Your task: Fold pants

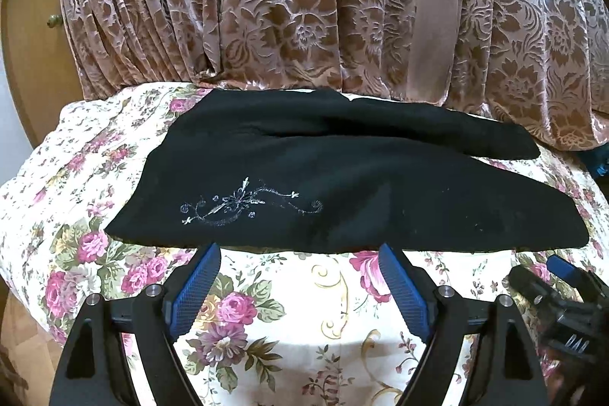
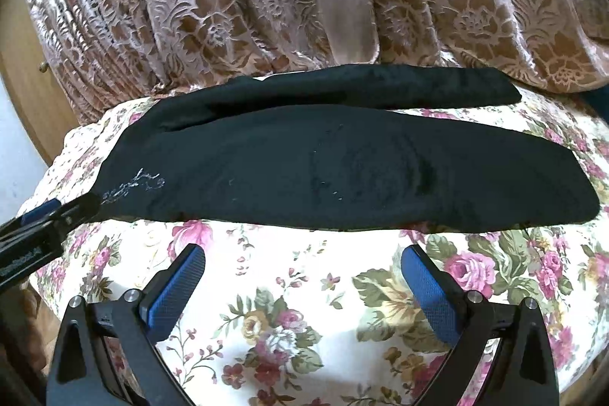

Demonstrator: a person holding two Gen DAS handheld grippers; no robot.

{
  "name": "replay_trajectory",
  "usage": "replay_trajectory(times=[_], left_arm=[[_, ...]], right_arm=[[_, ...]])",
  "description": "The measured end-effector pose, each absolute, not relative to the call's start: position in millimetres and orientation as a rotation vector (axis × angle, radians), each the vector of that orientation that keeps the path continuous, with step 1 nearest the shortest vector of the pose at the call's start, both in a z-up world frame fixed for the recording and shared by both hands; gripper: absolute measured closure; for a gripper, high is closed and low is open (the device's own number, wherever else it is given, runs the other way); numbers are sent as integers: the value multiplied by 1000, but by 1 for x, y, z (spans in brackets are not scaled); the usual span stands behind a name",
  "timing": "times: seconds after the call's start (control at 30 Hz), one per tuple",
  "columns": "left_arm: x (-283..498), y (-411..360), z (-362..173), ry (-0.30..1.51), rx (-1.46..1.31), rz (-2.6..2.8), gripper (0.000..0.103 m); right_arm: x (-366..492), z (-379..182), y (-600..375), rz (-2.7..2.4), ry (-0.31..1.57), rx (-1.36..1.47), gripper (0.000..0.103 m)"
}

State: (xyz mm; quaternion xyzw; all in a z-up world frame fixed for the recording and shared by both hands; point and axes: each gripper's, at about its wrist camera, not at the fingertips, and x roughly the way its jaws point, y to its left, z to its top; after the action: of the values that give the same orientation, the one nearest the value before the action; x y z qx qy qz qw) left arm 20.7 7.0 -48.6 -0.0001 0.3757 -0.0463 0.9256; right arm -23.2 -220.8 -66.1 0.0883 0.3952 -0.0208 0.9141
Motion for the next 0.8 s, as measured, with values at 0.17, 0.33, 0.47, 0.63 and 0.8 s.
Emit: replay_trajectory(times=[0.17,0.33,0.47,0.63,0.8], left_arm=[[24,22,-59,809,-45,-132,4],[37,51,-76,879,-169,-166,4],[47,82,-84,892,-243,-121,3],[60,130,-97,942,-347,-64,3],[70,175,-108,964,-495,-13,19]], right_arm=[[-22,-74,-242,-12,854,309,0],[-26,-81,-270,-23,861,414,0],[-33,-87,-298,-59,875,506,0],[-39,-92,-321,-93,884,566,0],[-44,-99,-340,-117,893,615,2]])
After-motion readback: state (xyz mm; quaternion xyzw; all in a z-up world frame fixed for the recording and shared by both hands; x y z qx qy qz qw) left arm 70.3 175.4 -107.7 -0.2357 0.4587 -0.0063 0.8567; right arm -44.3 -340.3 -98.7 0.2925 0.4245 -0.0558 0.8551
